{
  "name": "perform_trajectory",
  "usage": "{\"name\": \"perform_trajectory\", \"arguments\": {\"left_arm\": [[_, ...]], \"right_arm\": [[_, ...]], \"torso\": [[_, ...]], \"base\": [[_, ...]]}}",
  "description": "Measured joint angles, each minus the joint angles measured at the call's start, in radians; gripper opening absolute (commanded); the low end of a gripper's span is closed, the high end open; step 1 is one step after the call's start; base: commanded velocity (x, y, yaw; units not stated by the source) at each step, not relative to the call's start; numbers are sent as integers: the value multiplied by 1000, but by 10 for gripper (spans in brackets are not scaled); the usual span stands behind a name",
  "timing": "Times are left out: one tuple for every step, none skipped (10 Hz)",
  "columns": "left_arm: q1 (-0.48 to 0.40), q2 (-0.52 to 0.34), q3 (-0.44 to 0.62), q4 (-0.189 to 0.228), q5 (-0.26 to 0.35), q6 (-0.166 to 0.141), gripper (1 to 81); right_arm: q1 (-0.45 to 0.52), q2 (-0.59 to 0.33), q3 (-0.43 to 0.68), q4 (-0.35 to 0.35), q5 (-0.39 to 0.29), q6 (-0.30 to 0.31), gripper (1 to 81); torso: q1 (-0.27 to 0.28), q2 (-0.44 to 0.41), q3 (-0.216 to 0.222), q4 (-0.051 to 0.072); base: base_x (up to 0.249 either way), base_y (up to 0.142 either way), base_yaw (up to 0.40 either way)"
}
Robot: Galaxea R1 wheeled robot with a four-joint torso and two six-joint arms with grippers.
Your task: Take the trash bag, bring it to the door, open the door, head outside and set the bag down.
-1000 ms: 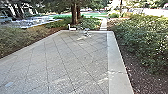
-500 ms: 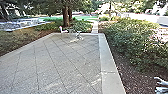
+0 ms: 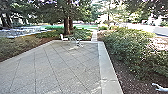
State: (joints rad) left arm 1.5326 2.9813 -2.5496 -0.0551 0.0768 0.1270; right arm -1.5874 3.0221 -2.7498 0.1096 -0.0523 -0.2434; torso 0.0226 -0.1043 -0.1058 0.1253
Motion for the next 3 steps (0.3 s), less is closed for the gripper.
{"name": "perform_trajectory", "arguments": {"left_arm": [[1,9,-32,0,-20,0,811],[1,22,-77,0,-52,-1,811],[0,40,-122,0,-84,-1,811]], "right_arm": [[-3,2,3,-1,0,0,811],[-2,3,9,-2,6,0,811],[-3,4,15,-3,18,0,811]], "torso": [[0,0,3,0],[0,0,2,0],[0,0,2,0]], "base": [[0,0,0],[0,0,0],[0,0,0]]}}
